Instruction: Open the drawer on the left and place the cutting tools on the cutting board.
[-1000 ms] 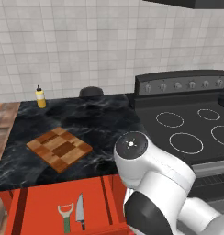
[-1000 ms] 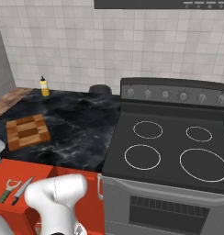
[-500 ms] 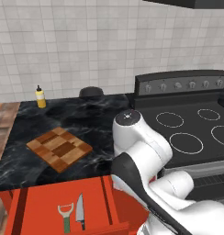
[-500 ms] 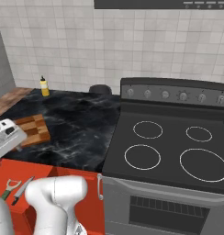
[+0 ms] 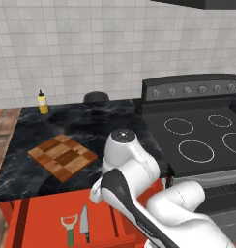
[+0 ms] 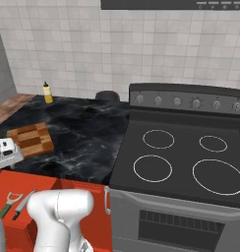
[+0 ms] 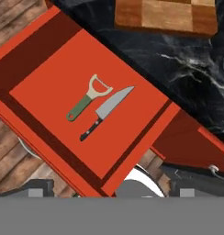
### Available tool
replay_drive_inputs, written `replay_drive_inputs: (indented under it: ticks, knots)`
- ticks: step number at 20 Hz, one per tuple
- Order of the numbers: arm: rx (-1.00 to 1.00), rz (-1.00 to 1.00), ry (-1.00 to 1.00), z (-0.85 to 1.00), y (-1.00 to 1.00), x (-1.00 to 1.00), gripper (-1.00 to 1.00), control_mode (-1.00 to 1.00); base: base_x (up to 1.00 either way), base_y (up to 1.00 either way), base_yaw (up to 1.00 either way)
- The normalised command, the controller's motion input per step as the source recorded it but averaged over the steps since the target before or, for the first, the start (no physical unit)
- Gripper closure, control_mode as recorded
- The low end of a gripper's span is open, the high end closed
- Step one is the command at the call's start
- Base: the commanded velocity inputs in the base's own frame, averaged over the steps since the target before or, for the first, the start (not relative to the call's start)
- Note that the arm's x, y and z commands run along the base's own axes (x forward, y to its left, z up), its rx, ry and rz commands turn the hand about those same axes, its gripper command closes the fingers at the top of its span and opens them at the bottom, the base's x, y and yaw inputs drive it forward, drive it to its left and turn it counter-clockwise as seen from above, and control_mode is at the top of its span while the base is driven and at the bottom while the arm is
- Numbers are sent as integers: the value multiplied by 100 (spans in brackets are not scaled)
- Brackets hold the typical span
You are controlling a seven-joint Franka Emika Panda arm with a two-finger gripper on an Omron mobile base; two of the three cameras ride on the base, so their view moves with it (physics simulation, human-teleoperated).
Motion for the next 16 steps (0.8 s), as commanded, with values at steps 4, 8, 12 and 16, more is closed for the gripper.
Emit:
replay_drive_inputs:
  ticks: [4,8,12,16]
  knots:
    - [9,-4,6,-4,14,0,-100,-100,0,0,0]
    - [3,0,12,-19,16,0,-100,-100,0,0,0]
    - [4,-3,24,-35,44,4,-100,-100,0,0,0]
    - [1,-4,28,-35,53,7,-100,-100,0,0,0]
